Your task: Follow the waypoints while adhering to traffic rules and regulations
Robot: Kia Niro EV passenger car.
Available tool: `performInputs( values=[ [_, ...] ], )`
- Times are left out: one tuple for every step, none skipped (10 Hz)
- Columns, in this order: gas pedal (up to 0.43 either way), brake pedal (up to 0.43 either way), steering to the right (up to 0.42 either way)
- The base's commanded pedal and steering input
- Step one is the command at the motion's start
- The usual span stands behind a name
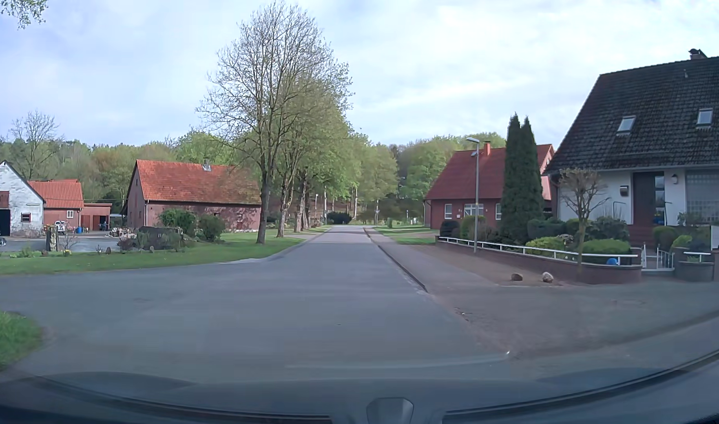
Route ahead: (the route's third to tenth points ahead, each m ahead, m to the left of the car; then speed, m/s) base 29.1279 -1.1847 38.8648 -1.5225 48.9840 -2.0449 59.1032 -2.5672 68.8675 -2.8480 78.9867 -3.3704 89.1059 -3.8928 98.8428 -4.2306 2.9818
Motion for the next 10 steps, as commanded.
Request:
performInputs(
  values=[
    [0.110, 0.000, -0.006],
    [0.110, 0.000, -0.006],
    [0.110, 0.000, -0.006],
    [0.110, 0.000, -0.005],
    [0.110, 0.000, -0.005],
    [0.110, 0.000, -0.004],
    [0.110, 0.000, -0.002],
    [0.110, 0.000, -0.001],
    [0.110, 0.000, -0.001],
    [0.110, 0.000, 0.000]
  ],
)
